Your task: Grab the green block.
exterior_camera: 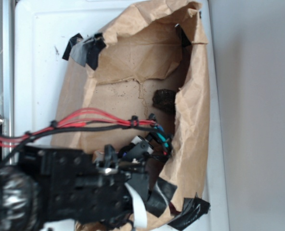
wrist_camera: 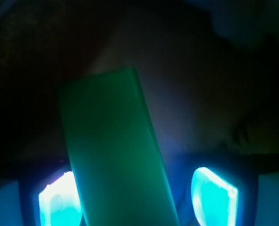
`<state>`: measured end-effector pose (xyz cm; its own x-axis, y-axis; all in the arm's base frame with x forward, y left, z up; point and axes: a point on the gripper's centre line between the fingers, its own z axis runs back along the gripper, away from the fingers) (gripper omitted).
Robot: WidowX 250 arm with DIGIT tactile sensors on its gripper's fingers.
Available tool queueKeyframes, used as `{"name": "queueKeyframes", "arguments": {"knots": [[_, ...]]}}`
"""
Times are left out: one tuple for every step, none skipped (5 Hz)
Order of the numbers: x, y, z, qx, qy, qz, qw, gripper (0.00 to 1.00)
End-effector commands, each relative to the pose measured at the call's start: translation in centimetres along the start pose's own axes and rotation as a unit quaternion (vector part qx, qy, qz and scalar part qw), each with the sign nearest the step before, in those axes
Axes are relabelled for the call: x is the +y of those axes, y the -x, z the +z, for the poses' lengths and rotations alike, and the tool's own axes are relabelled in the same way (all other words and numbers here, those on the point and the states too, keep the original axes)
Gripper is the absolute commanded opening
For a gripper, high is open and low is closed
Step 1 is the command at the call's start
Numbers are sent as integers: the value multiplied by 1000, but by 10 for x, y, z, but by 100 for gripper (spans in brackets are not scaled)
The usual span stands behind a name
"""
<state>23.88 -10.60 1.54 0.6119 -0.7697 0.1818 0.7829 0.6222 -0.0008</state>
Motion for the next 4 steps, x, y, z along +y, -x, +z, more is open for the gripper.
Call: {"name": "queueKeyframes", "arguments": {"knots": [[-8, -3, -5, -6, 31, 8, 999, 100], [-5, -3, -8, -5, 33, 14, 999, 100], [-4, -2, -8, -7, 24, 24, 999, 0], [0, -1, -1, -13, 12, 44, 999, 0]]}}
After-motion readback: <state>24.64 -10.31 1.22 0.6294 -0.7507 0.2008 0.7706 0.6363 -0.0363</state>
